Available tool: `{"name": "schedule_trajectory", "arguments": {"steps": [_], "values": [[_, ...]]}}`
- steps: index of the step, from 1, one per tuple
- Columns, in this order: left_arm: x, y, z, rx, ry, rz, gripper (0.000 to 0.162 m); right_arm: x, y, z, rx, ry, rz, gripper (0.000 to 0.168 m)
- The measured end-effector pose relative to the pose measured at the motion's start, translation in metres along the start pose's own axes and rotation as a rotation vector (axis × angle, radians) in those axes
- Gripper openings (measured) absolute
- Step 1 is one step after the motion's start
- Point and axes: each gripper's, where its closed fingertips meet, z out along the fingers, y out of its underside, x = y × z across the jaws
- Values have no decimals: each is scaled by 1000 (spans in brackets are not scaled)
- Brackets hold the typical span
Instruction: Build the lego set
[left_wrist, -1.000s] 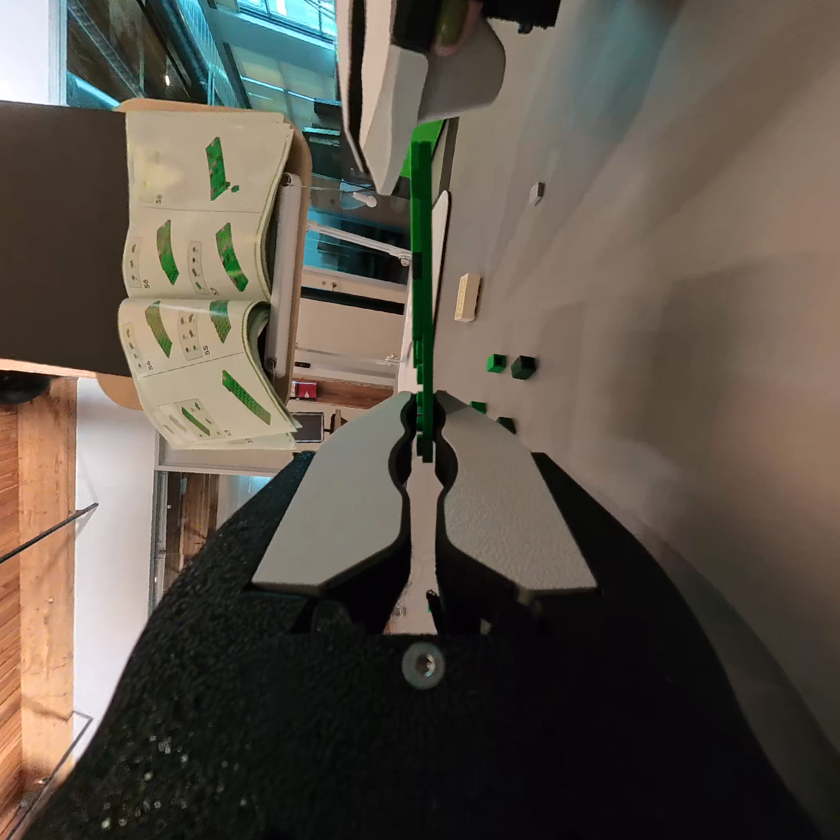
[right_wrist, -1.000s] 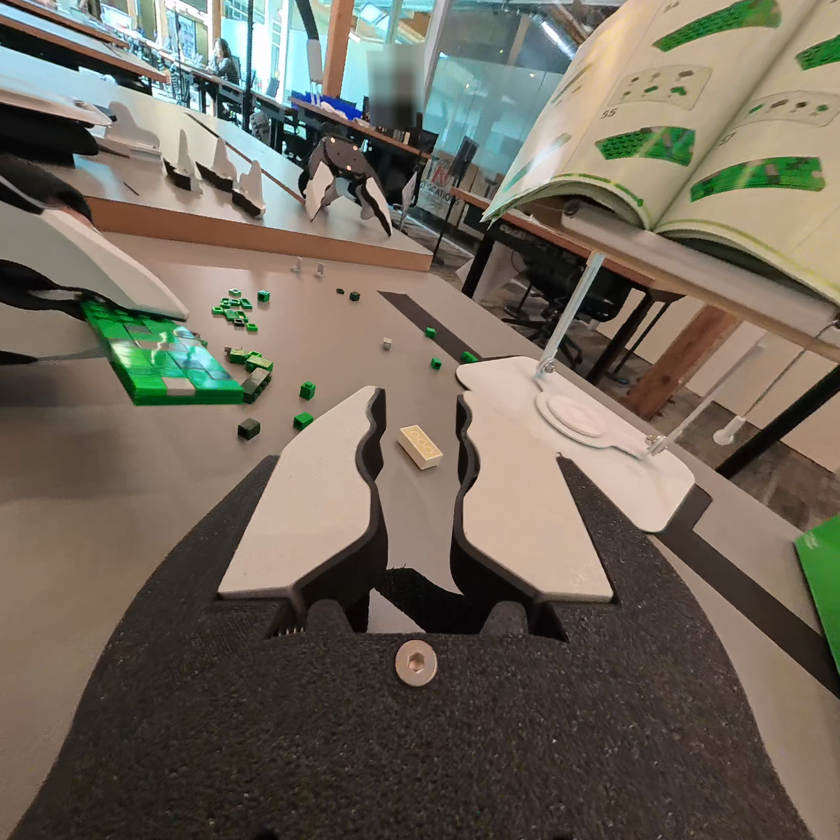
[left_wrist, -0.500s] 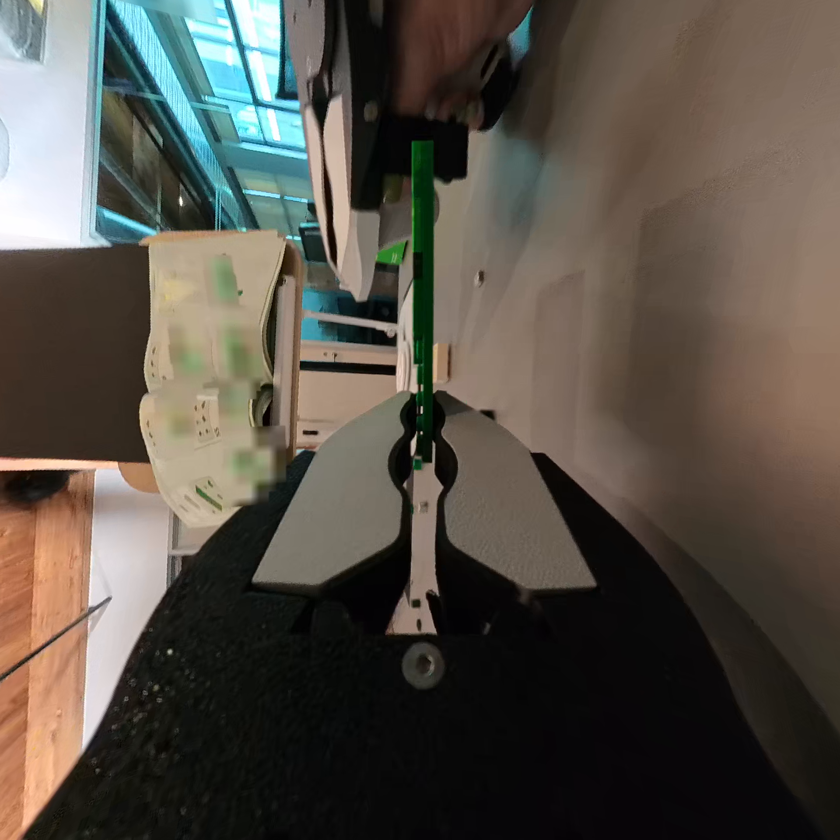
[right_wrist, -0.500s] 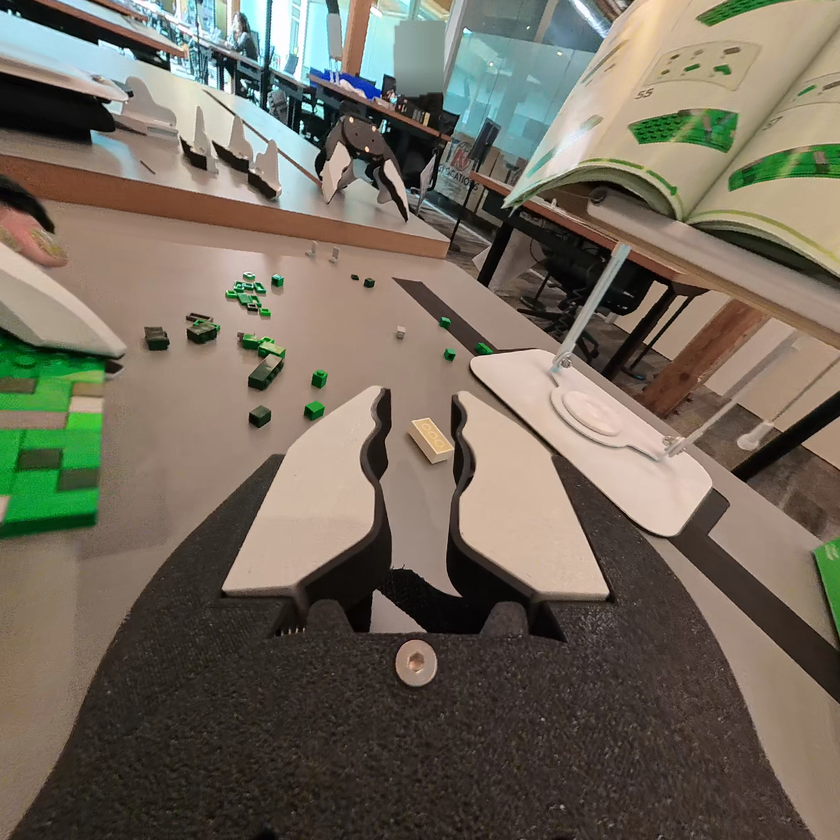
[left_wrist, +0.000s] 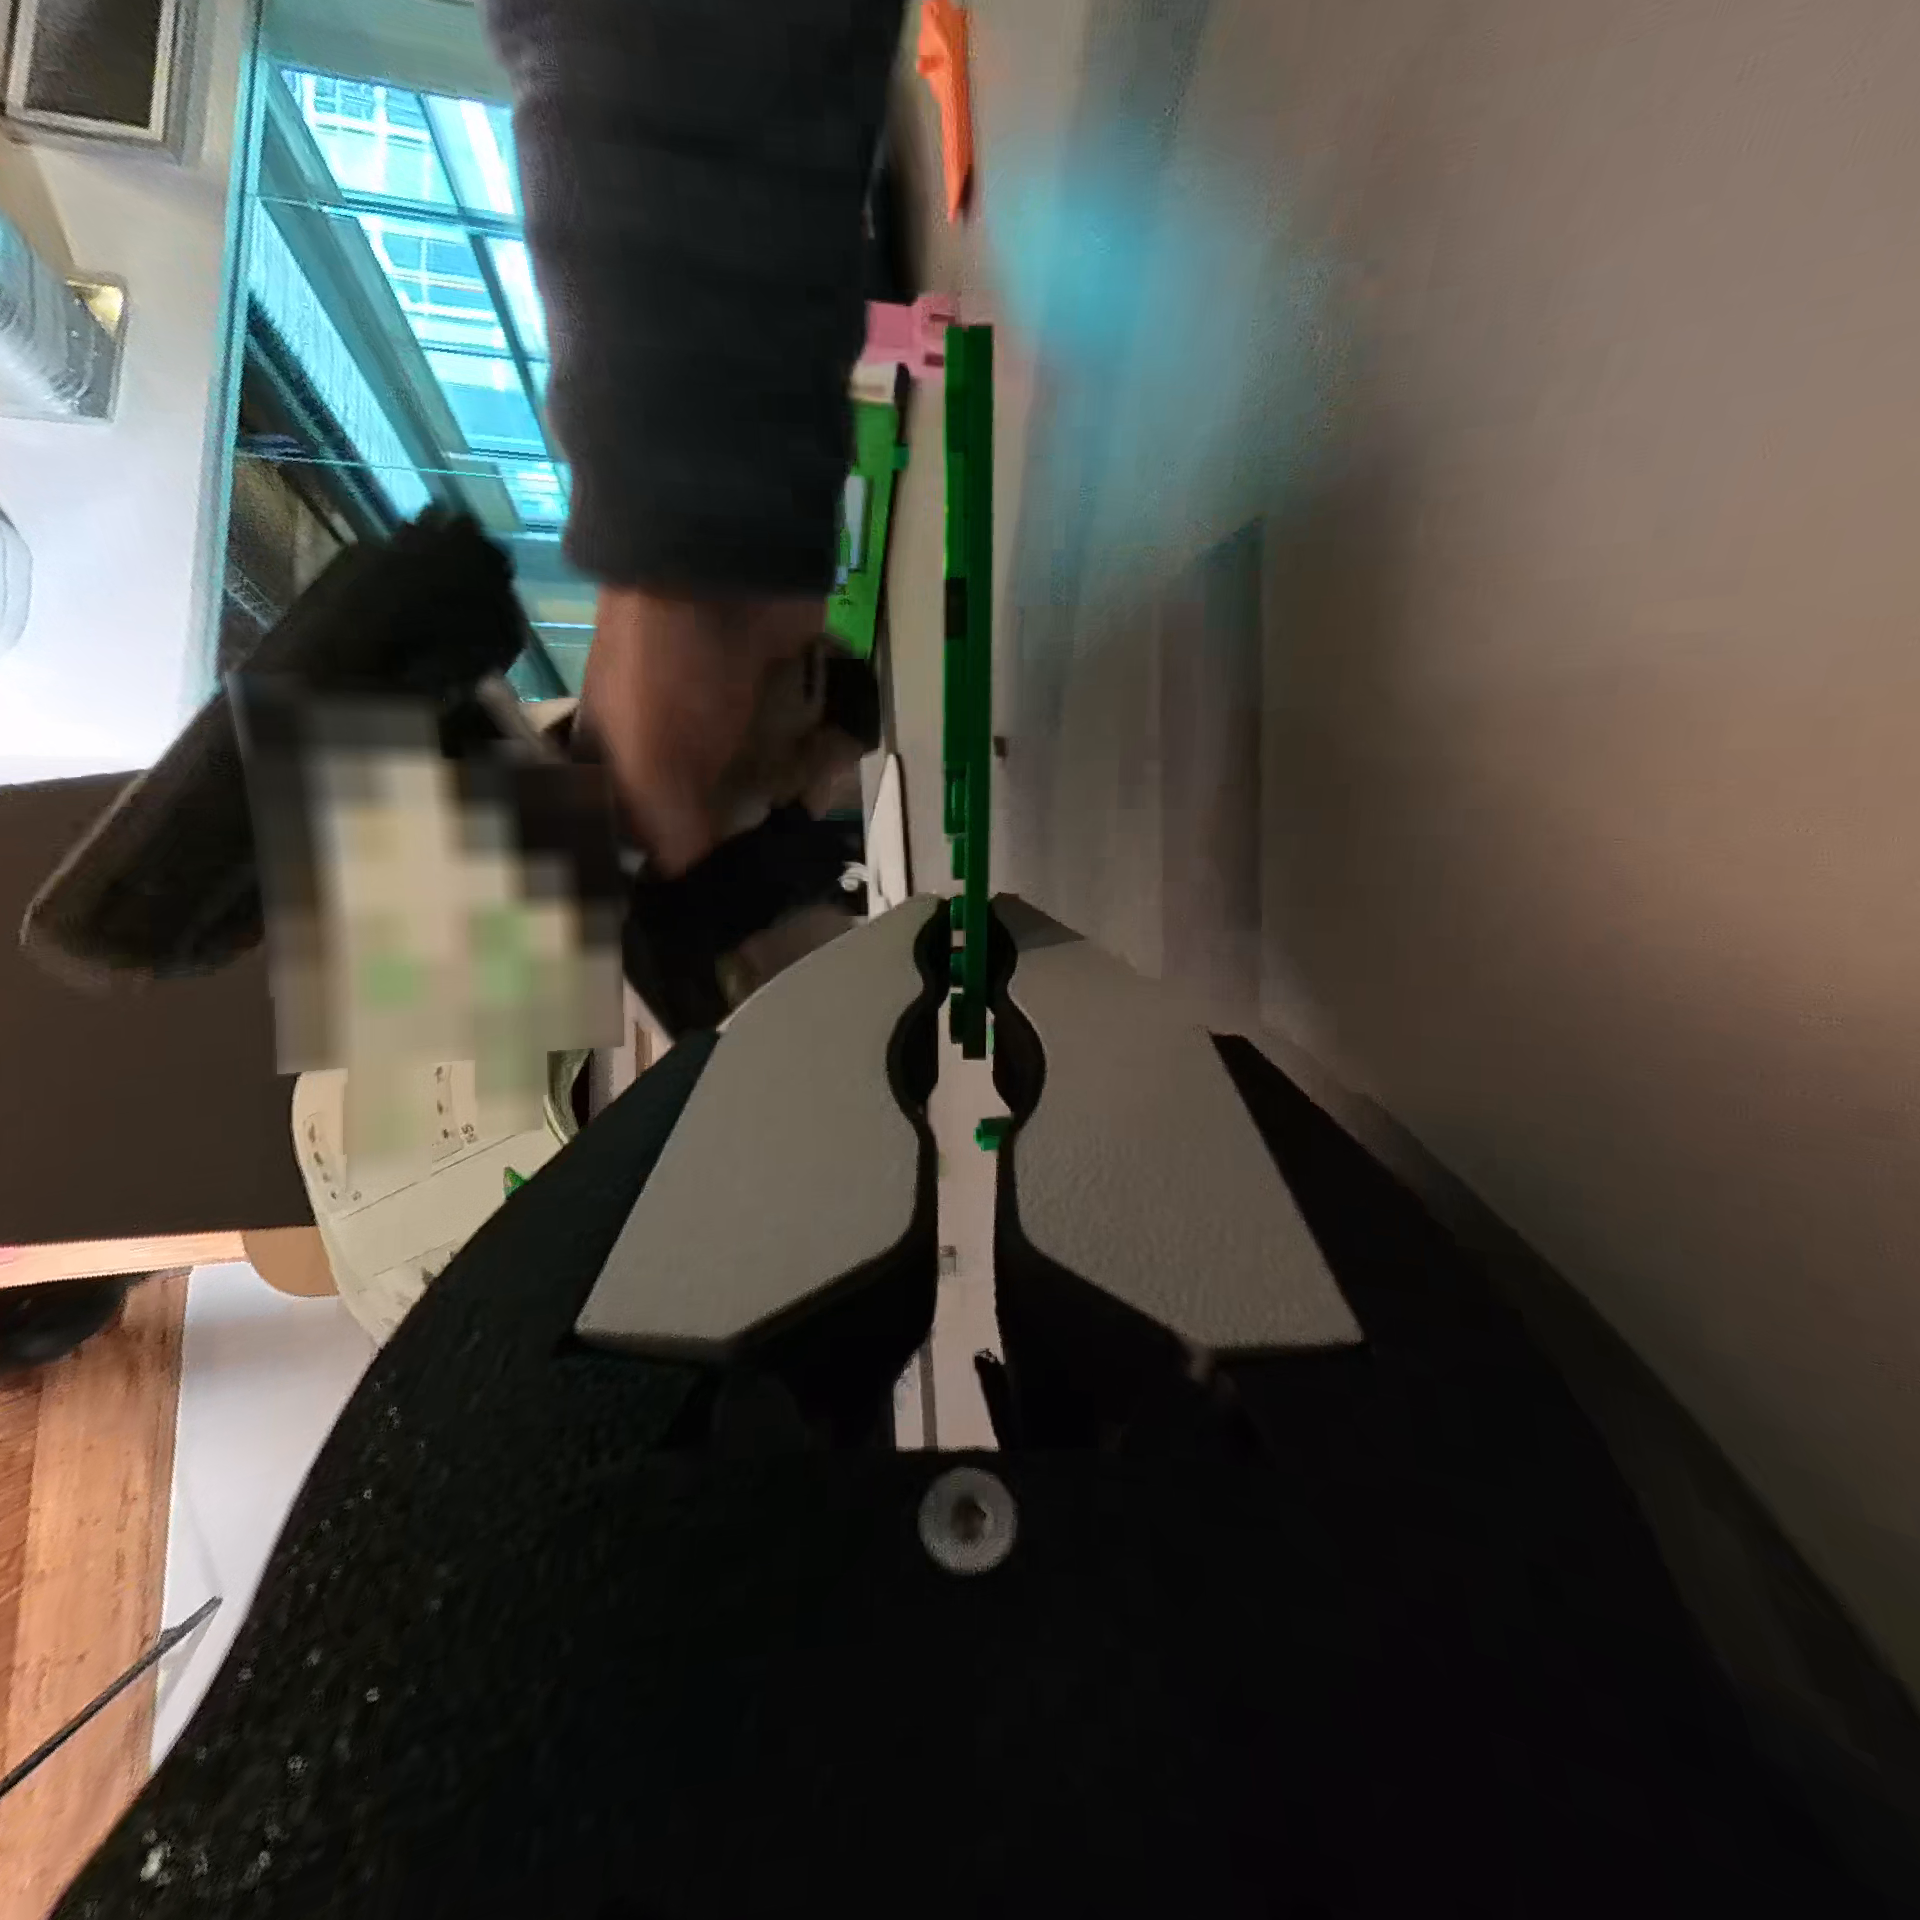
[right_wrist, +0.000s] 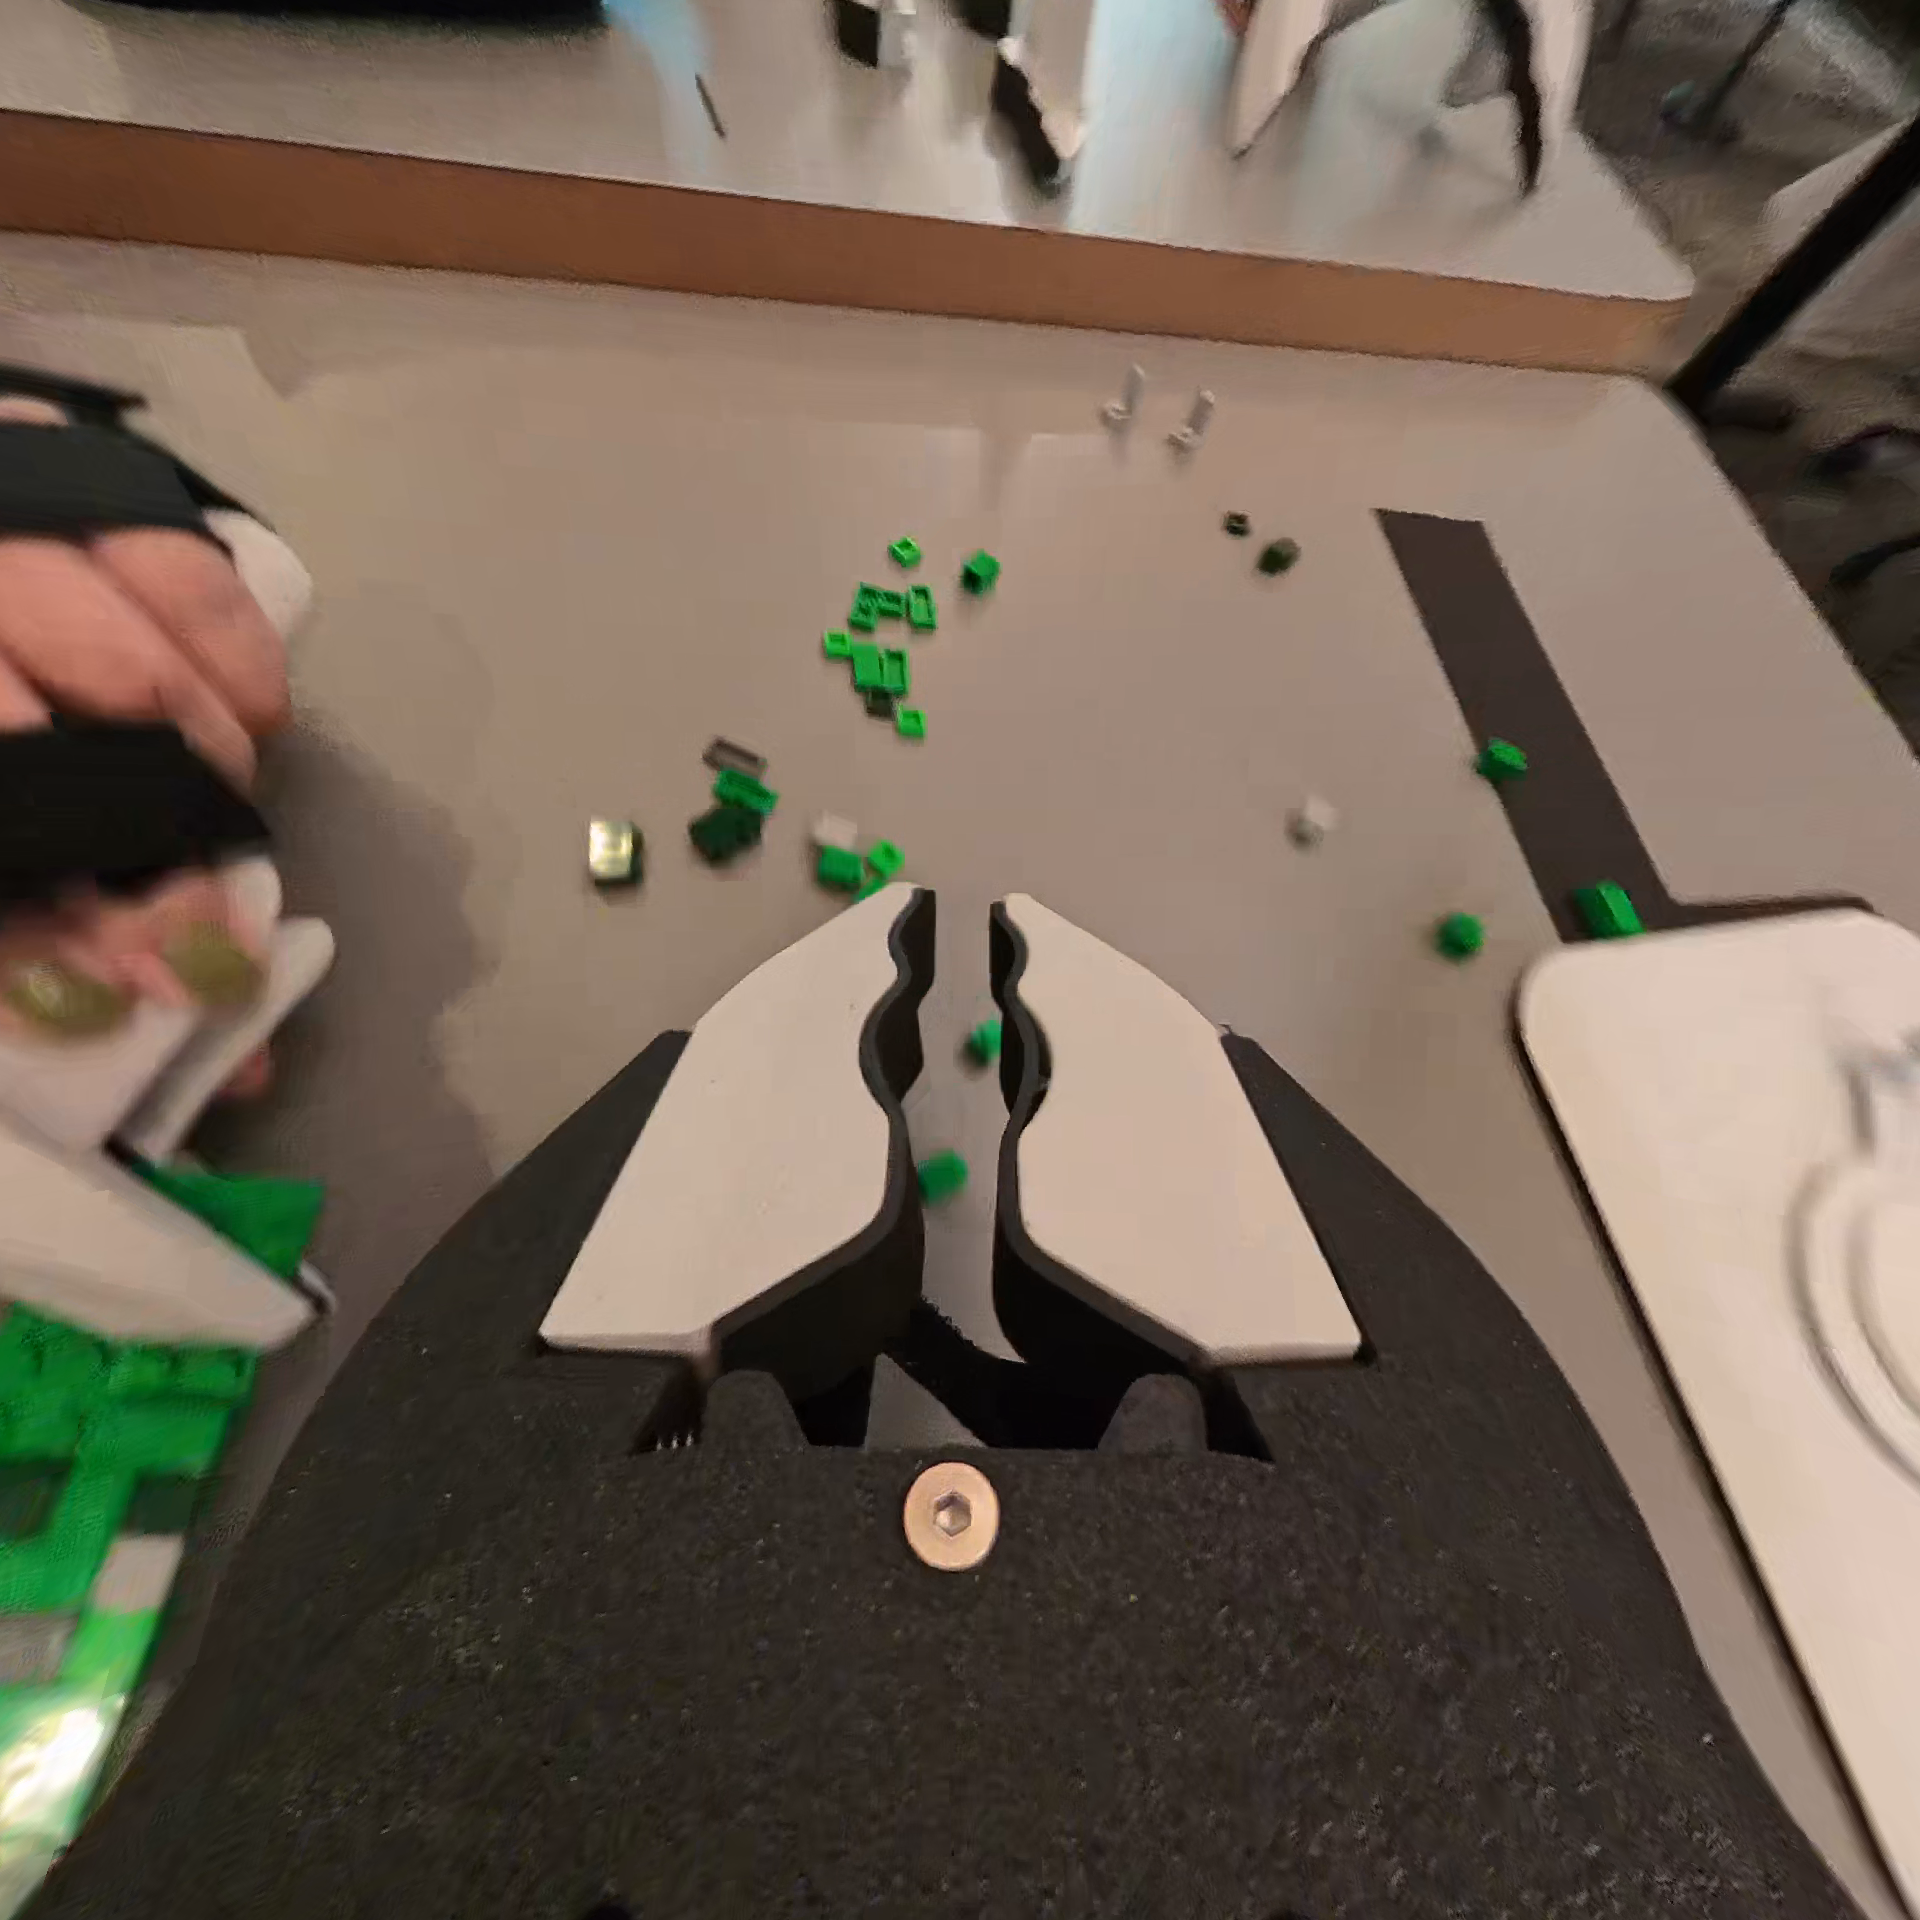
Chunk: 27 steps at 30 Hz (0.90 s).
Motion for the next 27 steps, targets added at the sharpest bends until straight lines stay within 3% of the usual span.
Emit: {"name": "schedule_trajectory", "arguments": {"steps": [4, 9, 14, 27], "values": [[-2, 15, -3, -32, -5, -24, 4, -15, -27, 55, -171, -207, 19, 13], [1, 20, -4, -49, 5, -20, 4, -26, -22, 96, -334, -295, -125, 9], [1, 23, -3, -59, 12, -24, 4, -40, -5, 106, -443, -343, -255, 8], [3, 25, -2, -72, 28, -26, 4, -30, -3, 115, -490, -335, -258, 15]]}}
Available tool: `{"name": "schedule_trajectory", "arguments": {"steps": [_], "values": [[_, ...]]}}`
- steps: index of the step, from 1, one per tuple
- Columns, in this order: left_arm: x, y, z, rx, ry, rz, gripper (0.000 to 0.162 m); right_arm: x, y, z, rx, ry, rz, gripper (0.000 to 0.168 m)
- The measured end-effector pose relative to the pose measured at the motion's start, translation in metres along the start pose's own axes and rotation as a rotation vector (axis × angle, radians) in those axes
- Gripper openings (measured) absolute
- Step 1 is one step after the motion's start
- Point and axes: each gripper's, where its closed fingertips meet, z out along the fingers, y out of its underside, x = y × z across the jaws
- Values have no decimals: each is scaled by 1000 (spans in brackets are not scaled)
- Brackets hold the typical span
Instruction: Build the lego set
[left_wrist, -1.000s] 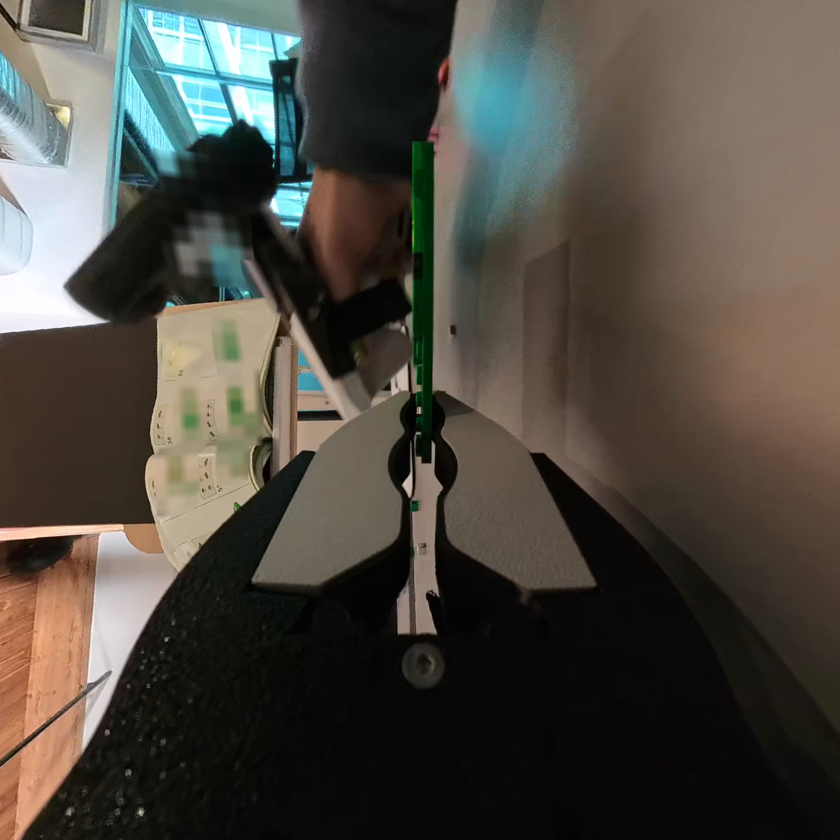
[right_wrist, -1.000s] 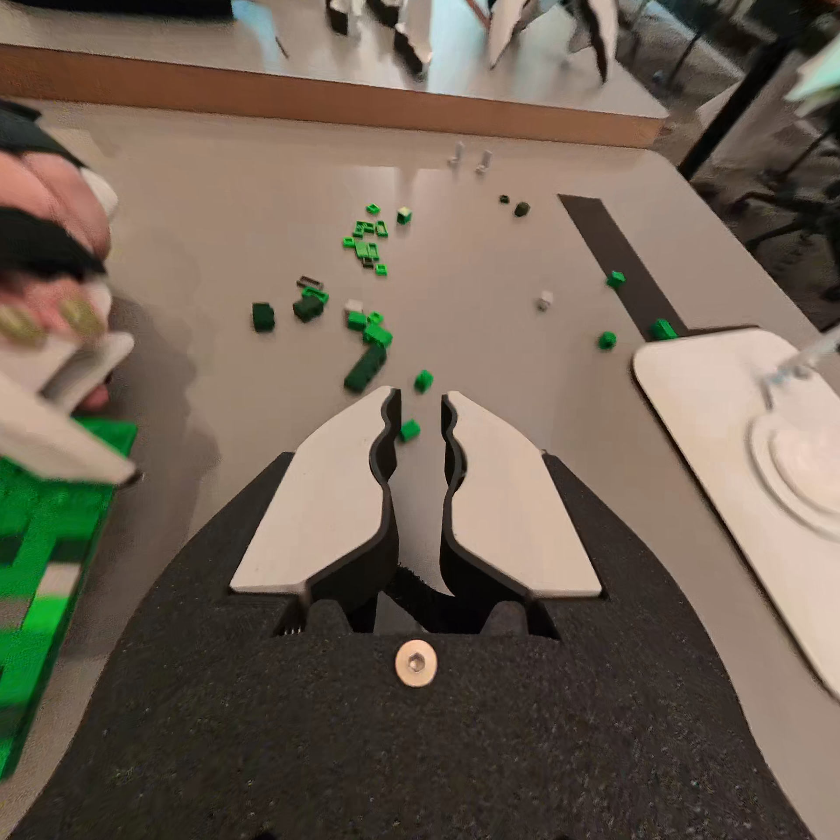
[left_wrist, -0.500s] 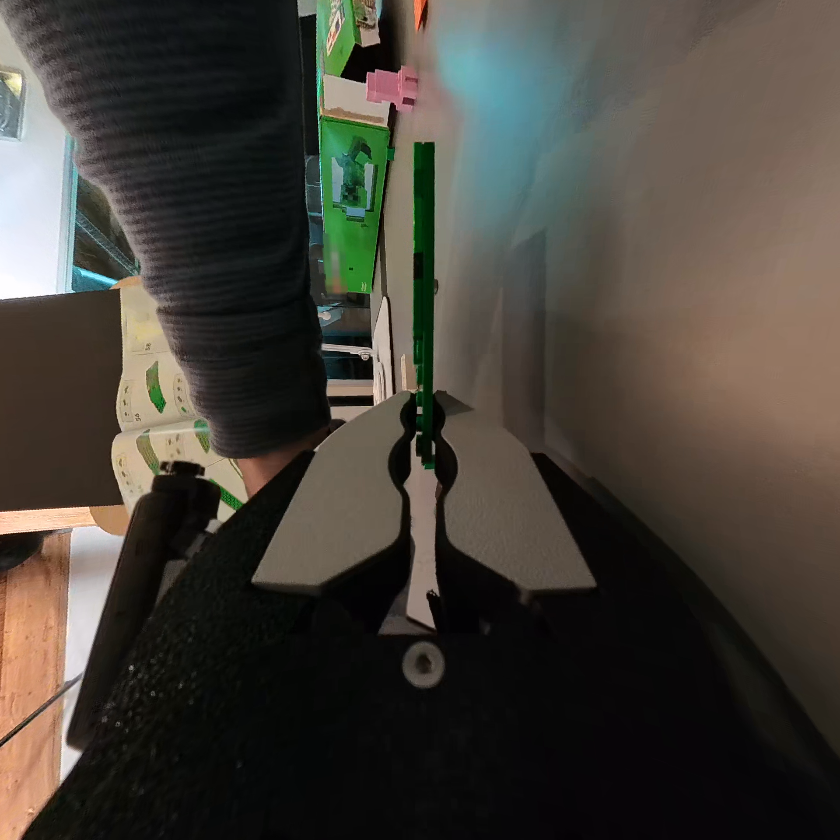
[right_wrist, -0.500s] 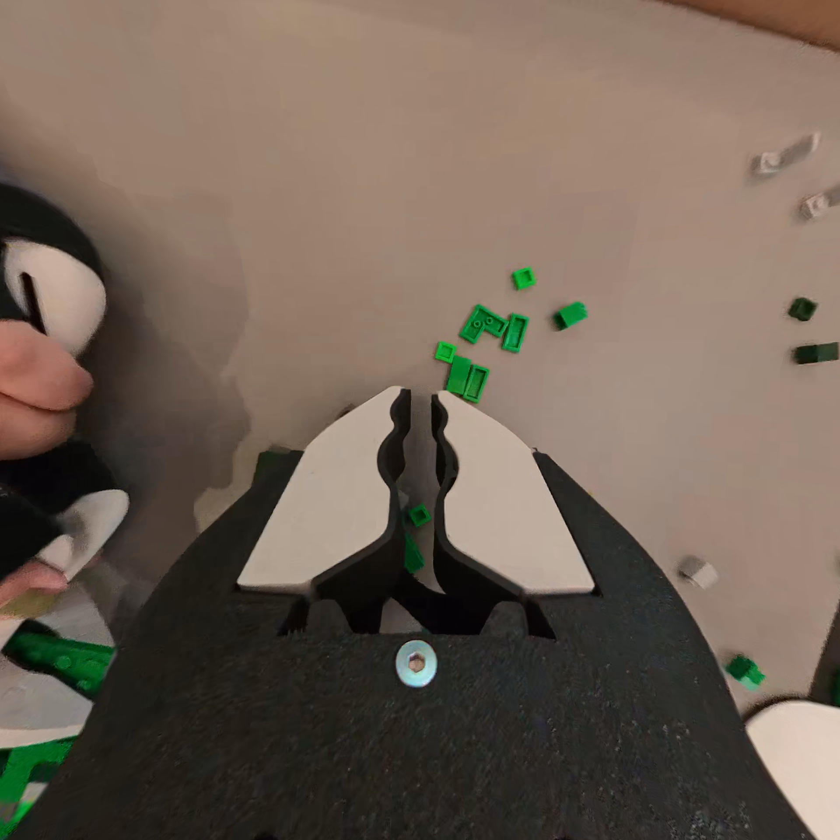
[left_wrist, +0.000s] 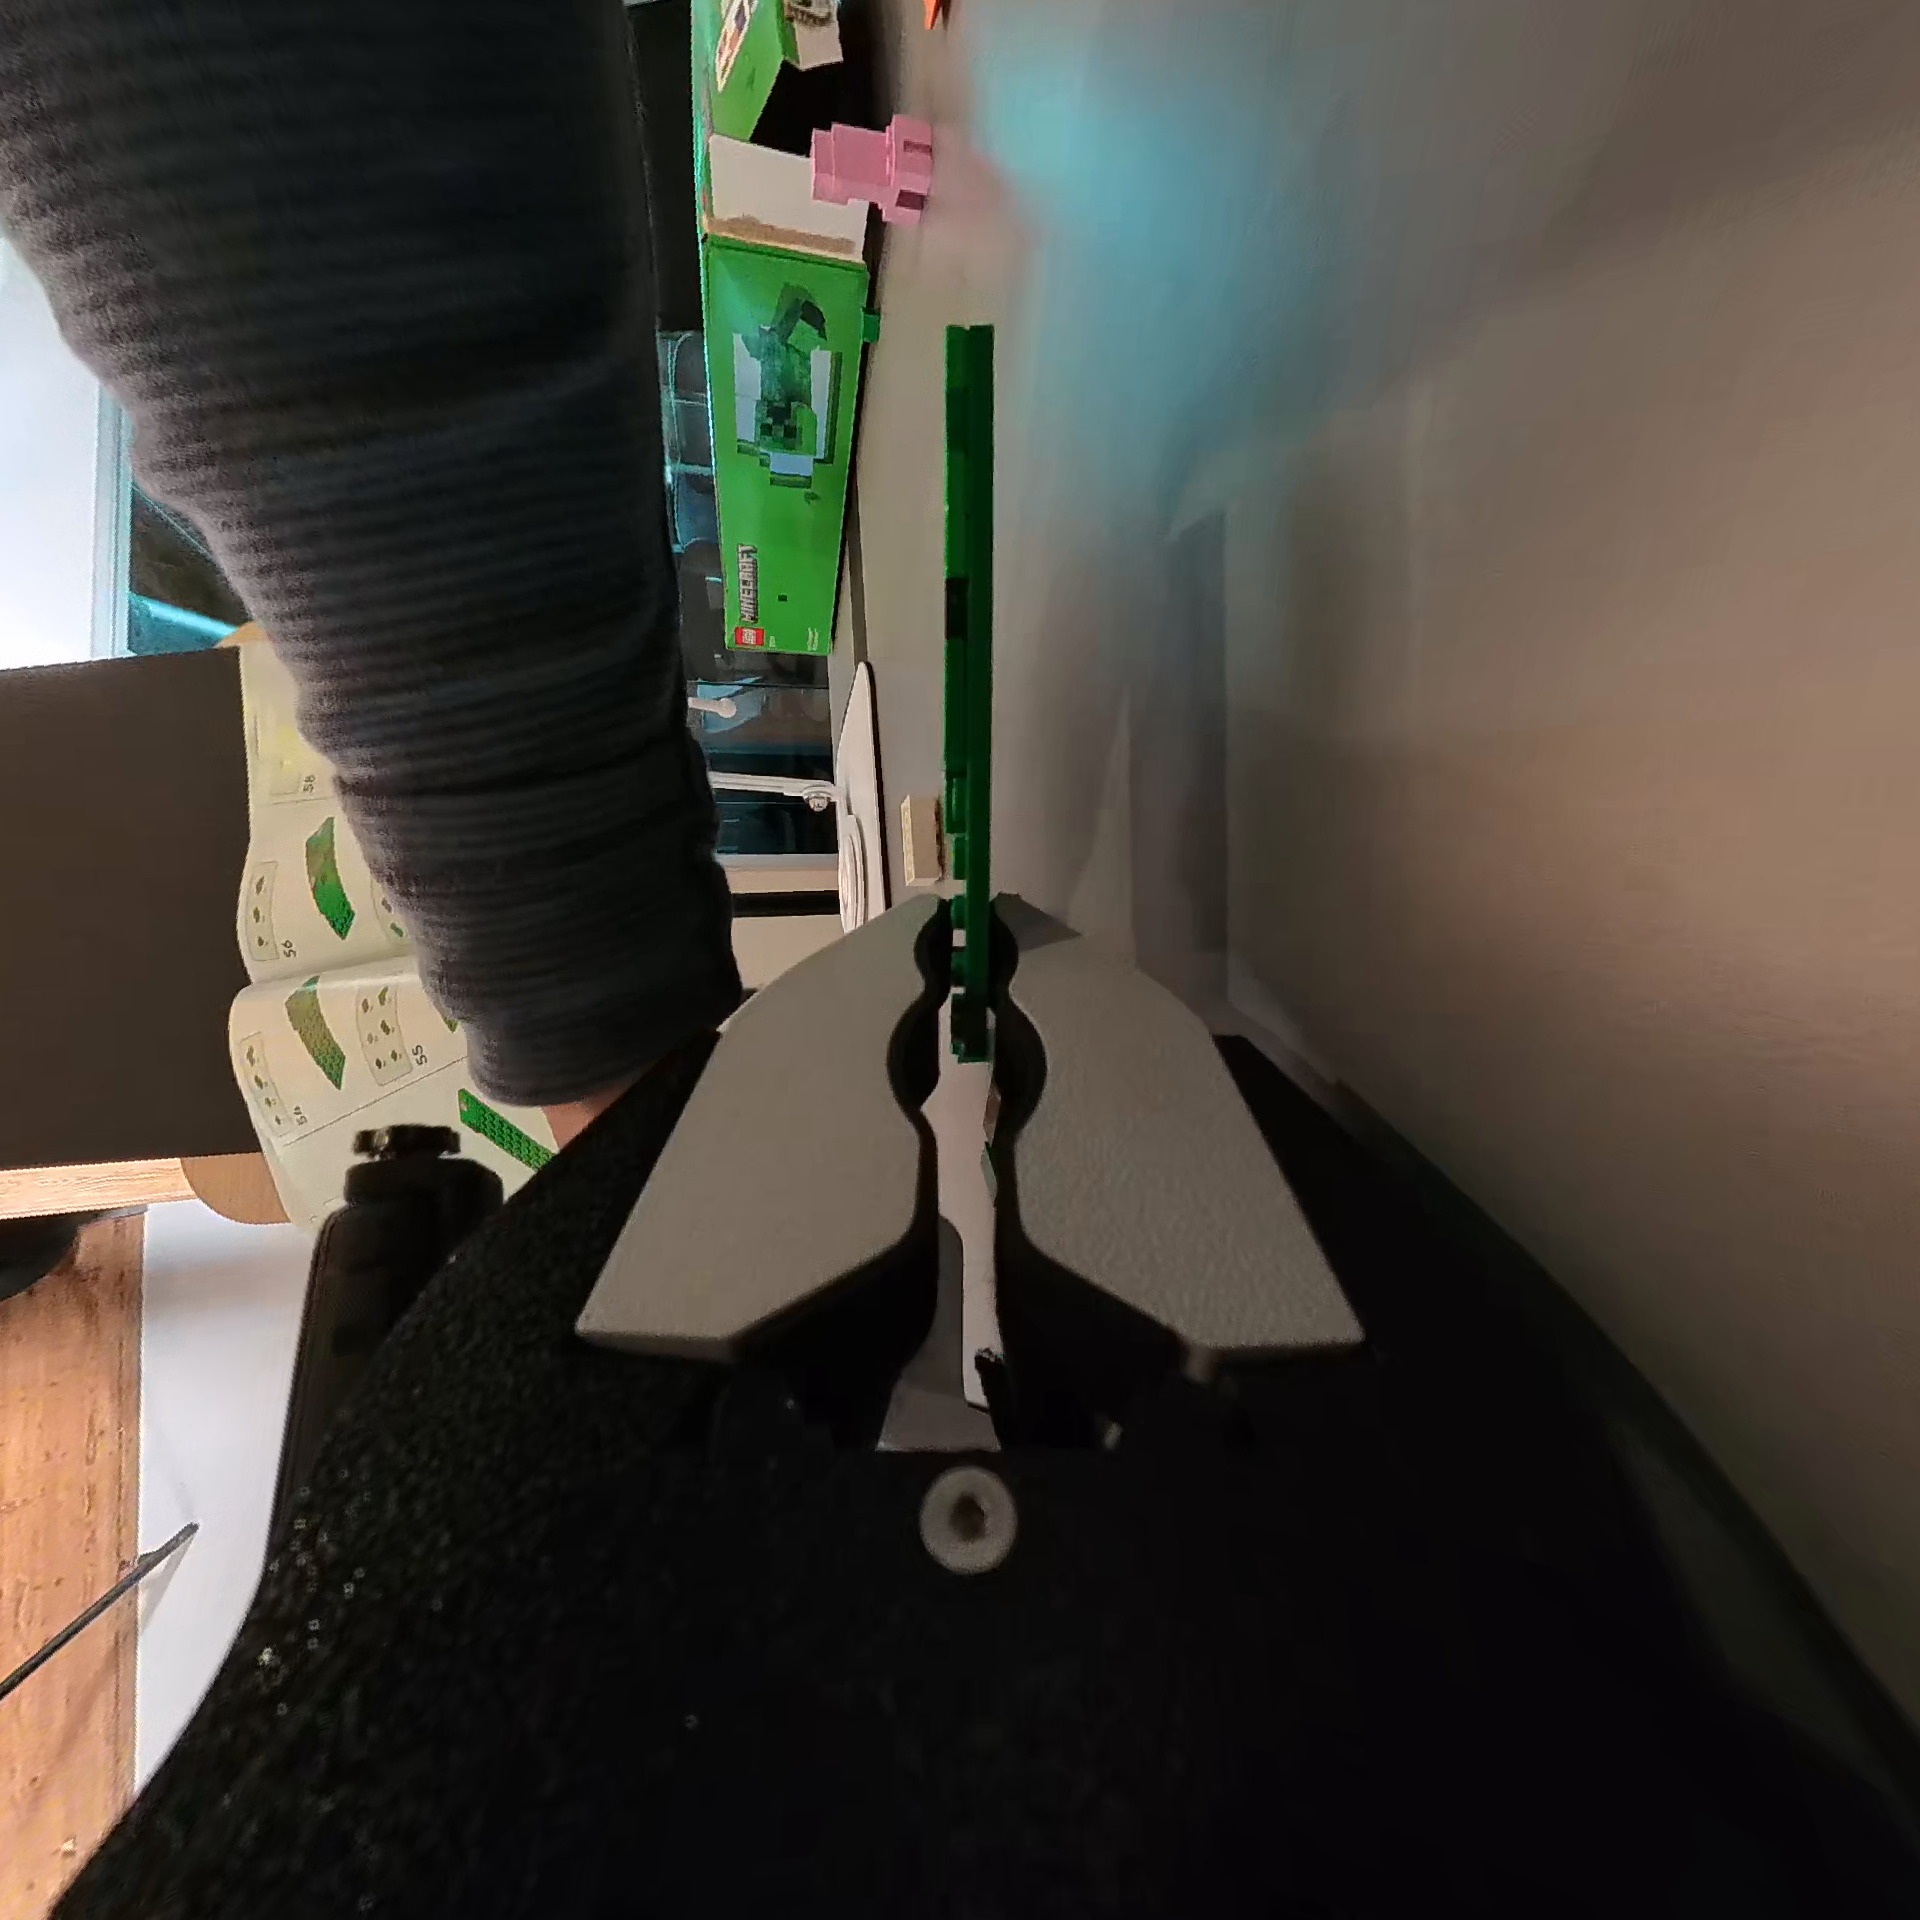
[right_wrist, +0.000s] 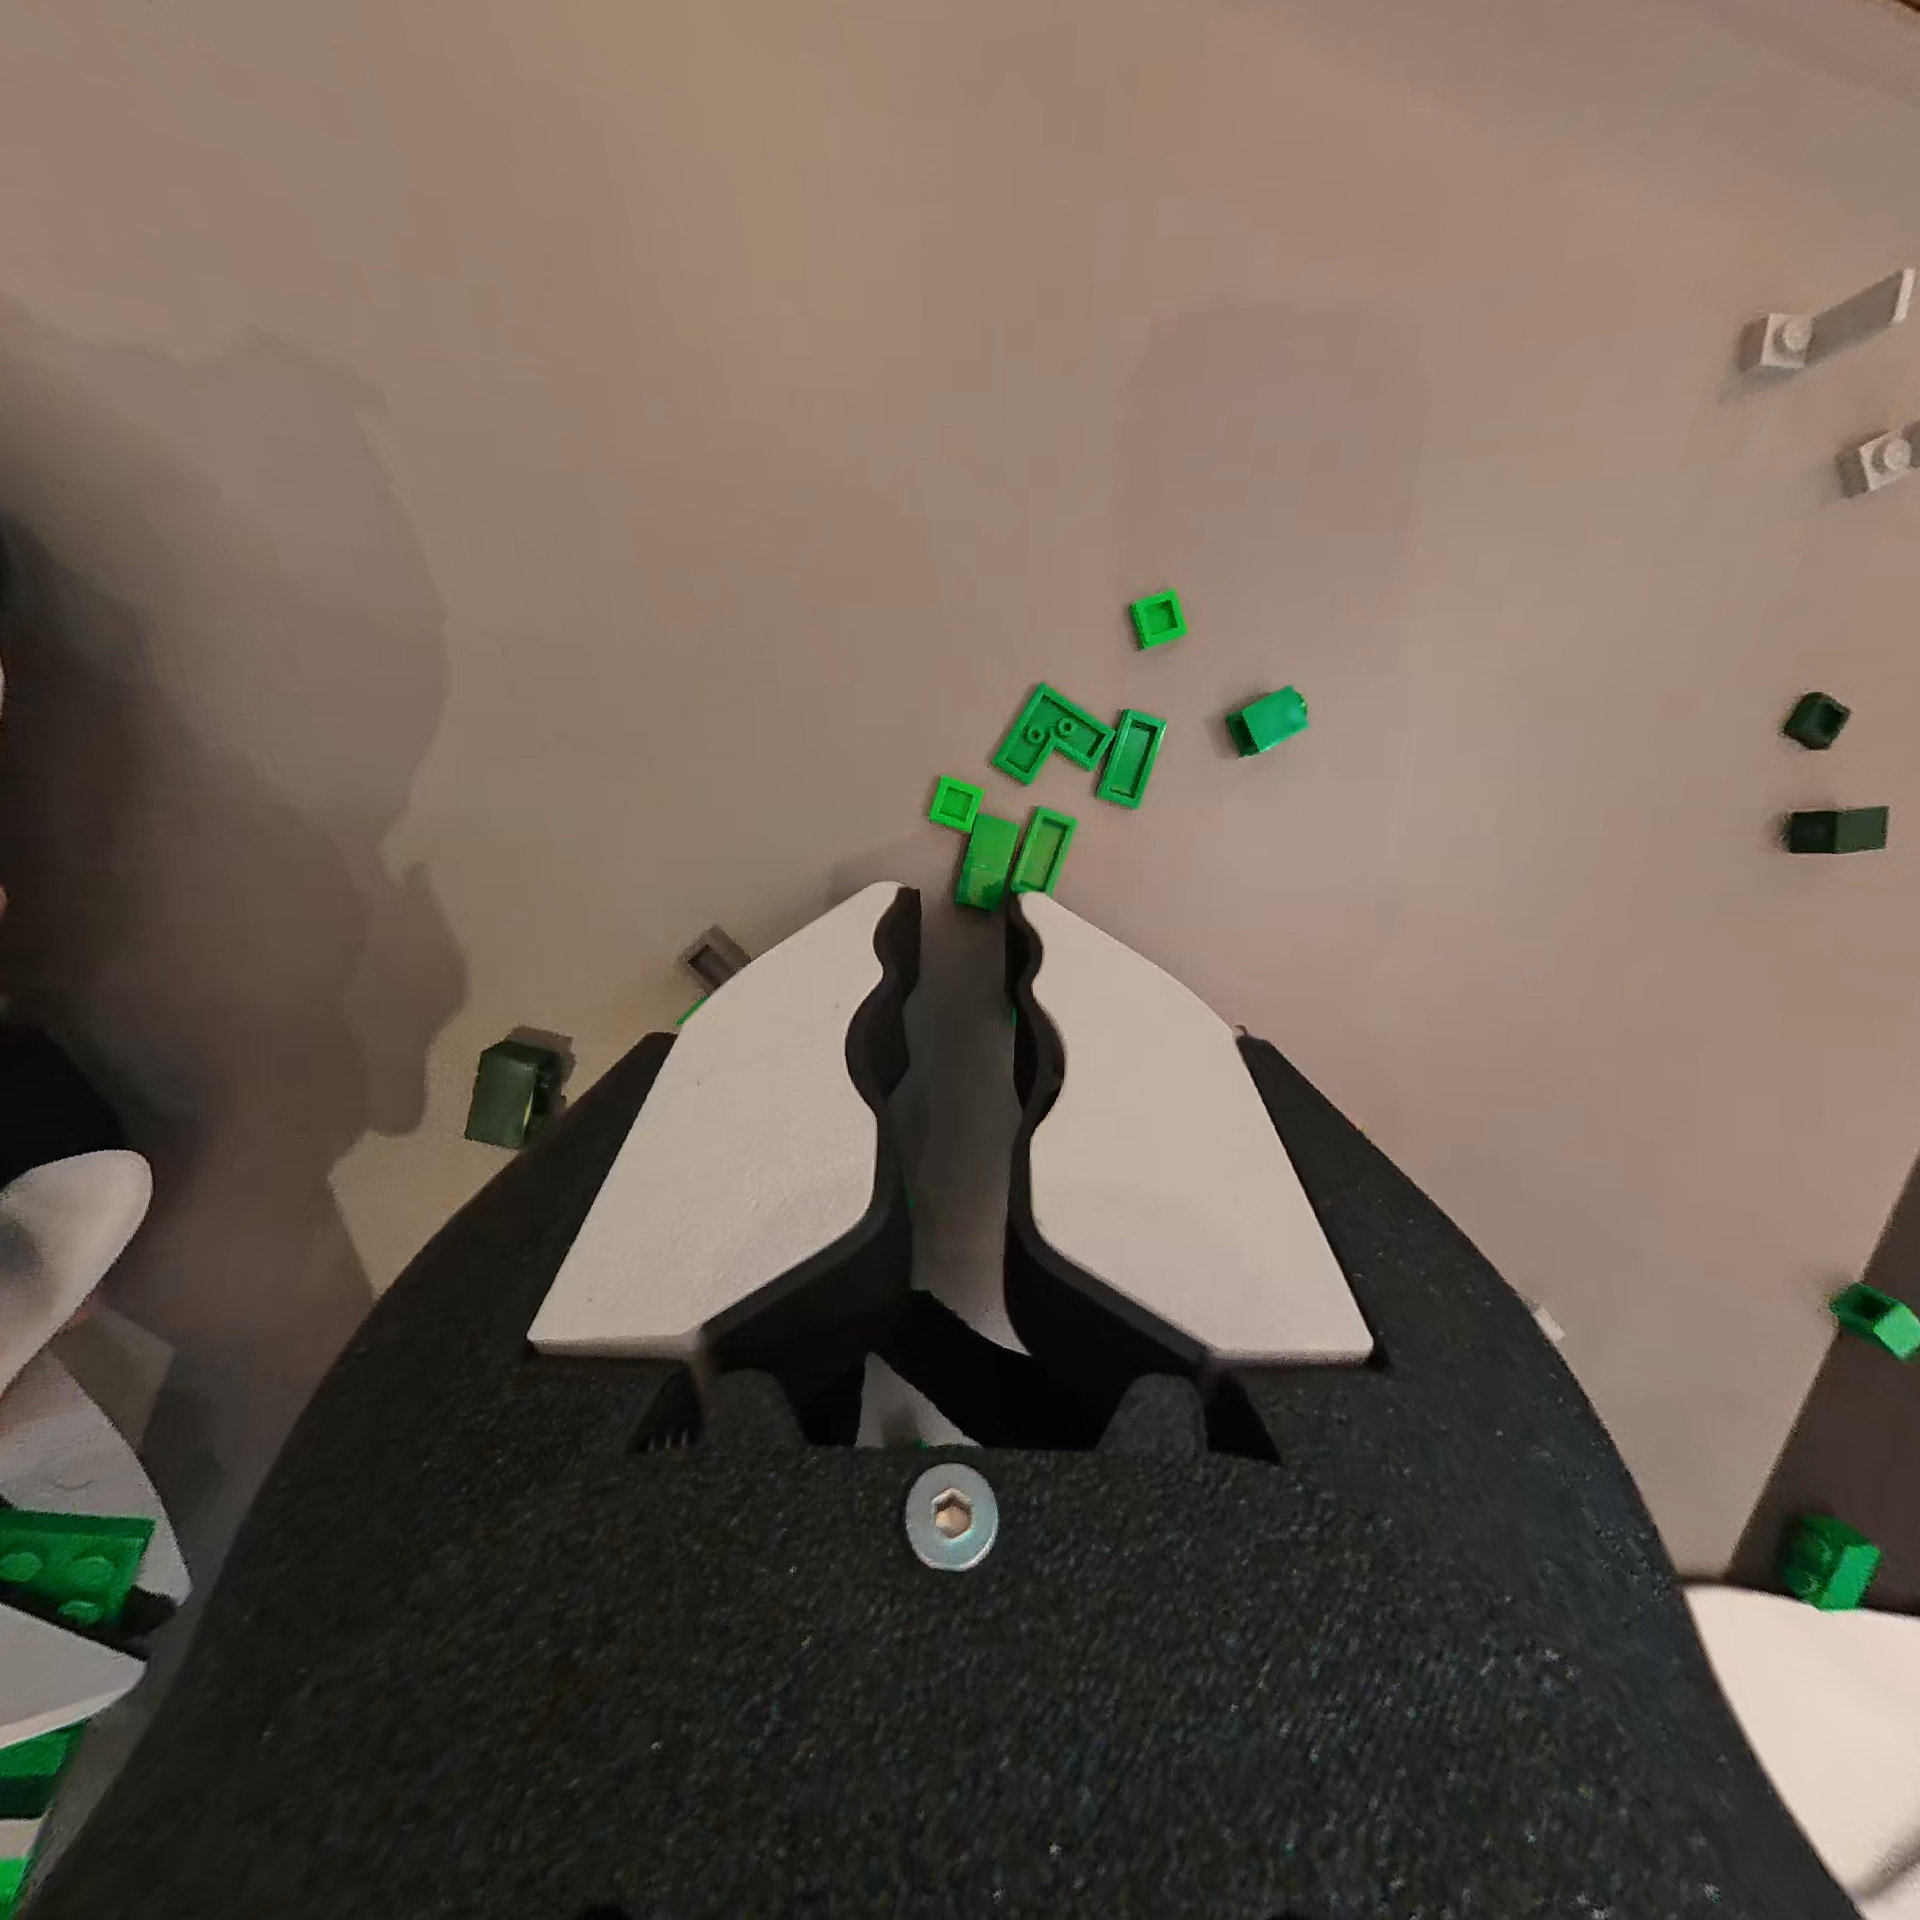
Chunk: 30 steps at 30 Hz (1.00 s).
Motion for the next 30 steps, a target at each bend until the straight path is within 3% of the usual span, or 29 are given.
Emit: {"name": "schedule_trajectory", "arguments": {"steps": [10, 17, 20, 25, 30], "values": [[0, 2, 0, -15, -2, 3, 4, 3, 2, -5, 8, 28, 0, 7], [-14, 13, 0, -85, -67, -33, 4, -36, 44, -95, 121, 164, 75, 7], [-13, 16, 2, -115, -59, -28, 4, -80, 73, -121, 95, 90, 144, 7], [-13, 14, 3, -148, -59, -6, 4, -126, 89, -118, 48, 65, 157, 7], [-18, 13, 2, -160, -89, 3, 4, -135, 78, -108, 63, 72, 146, 7]]}}
